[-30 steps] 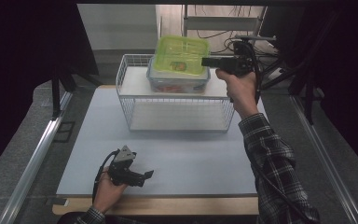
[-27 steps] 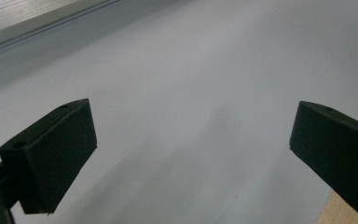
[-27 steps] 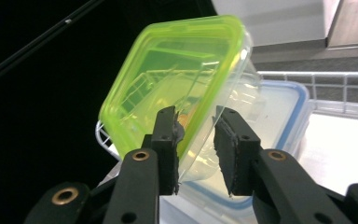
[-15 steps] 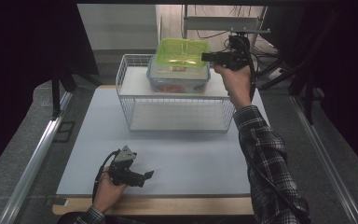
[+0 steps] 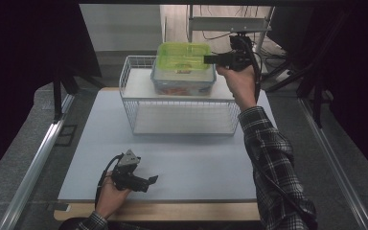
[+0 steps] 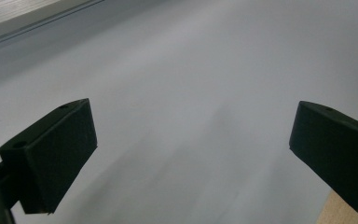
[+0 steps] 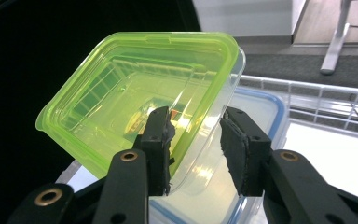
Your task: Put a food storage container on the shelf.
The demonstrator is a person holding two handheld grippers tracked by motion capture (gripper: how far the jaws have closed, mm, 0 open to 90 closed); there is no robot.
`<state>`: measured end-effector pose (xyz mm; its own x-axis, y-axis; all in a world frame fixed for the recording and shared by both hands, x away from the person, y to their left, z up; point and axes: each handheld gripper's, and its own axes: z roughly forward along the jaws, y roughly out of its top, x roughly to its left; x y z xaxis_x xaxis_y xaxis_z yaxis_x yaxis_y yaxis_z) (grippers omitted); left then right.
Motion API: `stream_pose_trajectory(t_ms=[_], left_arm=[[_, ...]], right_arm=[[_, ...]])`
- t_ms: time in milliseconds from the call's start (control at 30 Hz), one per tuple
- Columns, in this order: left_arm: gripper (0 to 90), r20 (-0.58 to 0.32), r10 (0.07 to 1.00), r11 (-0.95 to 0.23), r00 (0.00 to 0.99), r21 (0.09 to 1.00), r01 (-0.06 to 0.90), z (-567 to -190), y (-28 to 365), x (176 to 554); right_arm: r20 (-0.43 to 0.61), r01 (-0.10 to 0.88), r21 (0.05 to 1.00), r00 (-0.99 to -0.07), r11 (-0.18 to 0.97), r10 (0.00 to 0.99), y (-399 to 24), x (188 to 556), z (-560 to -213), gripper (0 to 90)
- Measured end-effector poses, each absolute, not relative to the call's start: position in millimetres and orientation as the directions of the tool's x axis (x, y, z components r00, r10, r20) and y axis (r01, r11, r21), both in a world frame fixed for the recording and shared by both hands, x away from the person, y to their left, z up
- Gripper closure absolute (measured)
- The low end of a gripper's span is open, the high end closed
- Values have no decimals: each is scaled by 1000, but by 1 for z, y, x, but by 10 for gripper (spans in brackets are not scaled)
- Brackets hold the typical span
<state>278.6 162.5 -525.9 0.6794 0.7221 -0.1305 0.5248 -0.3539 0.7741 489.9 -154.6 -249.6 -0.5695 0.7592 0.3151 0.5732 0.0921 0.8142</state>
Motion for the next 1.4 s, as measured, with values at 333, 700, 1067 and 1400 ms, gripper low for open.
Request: stream_pose_trajectory(t_ms=[333,700,1067,1400], left_arm=[[6,-135,721,-353,680,773,527,-526,163,279],[7,-135,722,-353,679,772,529,-526,163,279],[7,-138,726,-347,674,772,533,-526,163,279],[8,-136,726,-351,675,770,533,-527,163,280]], right_arm=[[294,559,825,-551,83,781,-153,493,-251,495],[241,492,864,-589,106,772,-168,478,-241,319],[171,450,871,-655,198,735,-183,456,-256,204],[122,418,870,-695,261,709,-184,438,-274,156]])
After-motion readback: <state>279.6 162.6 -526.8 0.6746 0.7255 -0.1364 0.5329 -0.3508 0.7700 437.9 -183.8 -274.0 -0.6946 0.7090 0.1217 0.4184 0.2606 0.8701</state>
